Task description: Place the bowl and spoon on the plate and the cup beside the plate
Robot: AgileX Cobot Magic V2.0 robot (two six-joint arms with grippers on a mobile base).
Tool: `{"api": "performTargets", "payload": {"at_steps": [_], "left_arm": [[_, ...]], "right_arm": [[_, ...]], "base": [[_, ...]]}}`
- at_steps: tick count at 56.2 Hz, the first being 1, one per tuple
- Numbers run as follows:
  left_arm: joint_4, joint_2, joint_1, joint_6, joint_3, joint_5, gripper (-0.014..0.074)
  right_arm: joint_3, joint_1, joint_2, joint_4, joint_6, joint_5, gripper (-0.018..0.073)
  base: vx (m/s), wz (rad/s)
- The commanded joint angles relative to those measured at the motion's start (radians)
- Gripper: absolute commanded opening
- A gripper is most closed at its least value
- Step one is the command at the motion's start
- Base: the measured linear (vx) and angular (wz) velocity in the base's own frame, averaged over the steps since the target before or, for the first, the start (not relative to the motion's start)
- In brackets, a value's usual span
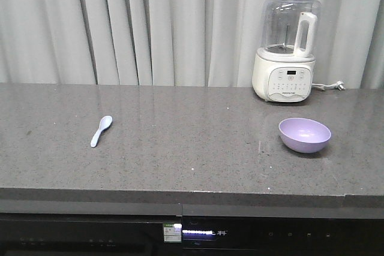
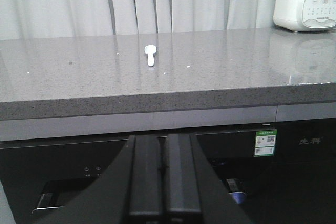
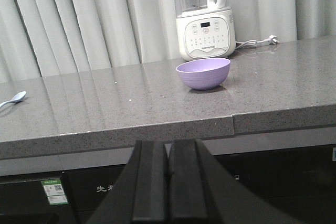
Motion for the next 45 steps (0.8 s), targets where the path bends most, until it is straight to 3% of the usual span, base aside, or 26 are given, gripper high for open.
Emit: {"api": "performTargets", "payload": {"at_steps": [1, 45], "left_arm": [[-0.01, -0.007, 0.001, -0.008, -0.026, -0.086, -0.0003], [-0.01, -0.007, 0.001, -0.008, -0.026, -0.086, -0.0003]], "right_arm": [[0.003, -0.003, -0.004, -0.007, -0.007, -0.083, -0.0008], [0.003, -0.003, -0.004, -0.007, -0.007, -0.083, -0.0008]], "base": [[0.0, 0.0], [0.0, 0.0]]}}
